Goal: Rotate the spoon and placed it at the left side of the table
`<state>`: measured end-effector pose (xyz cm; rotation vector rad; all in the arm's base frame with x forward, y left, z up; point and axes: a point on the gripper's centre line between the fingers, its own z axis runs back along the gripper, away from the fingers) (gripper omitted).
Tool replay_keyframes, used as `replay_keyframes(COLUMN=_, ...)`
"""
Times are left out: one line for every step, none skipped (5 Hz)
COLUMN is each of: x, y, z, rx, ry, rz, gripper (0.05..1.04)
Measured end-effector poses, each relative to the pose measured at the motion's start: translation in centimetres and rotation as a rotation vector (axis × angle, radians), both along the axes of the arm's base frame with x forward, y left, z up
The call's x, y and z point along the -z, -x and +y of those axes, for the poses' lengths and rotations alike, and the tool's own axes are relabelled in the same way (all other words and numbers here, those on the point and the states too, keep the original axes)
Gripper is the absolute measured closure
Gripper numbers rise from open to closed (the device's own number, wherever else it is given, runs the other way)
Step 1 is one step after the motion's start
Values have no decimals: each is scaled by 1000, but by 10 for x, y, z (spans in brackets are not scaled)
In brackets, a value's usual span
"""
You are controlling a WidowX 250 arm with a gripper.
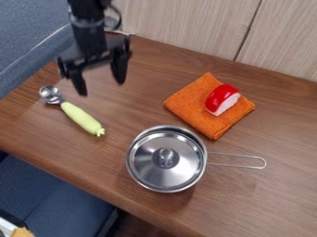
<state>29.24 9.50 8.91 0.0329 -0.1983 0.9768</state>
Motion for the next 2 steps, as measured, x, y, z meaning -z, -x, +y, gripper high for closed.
replay_keyframes(x=-1, y=-1, z=0, rx=6, ry=-2, rz=-4, gripper=84)
replay_keyframes(x=-1, y=0, z=0, rx=4, ry=-2, rz=-2, gripper=84)
